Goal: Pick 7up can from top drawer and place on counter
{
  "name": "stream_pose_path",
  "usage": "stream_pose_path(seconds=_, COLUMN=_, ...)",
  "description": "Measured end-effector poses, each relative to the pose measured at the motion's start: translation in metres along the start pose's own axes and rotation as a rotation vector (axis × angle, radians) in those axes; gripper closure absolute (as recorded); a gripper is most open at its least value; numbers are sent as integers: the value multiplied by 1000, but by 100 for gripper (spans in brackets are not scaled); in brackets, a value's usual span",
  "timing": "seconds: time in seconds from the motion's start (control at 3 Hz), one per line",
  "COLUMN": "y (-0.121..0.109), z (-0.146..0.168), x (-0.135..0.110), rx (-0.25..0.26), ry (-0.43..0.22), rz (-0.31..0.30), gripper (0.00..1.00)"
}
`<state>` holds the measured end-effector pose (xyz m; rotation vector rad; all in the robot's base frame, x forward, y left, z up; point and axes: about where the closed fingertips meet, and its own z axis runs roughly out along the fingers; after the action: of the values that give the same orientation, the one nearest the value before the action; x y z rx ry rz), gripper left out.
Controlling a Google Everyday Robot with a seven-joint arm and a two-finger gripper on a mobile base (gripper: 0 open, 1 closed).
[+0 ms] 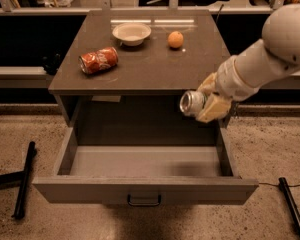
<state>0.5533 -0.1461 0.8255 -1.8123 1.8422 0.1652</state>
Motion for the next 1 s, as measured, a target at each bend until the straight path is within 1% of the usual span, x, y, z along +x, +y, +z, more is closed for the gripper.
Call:
stream_pose_path(seconds=0.33, y=-52, z=-20, x=-2, rx=69, ry=25, rz=49, gripper=100)
stream_pose_path(seconds=0.67, y=-92, z=-24, x=3, rx=114, ry=78, rz=112, gripper=100)
stream_pose_path(seconds=1.0, y=-124, z=-23, x=4, rx=139, ry=129, rz=178, gripper=98)
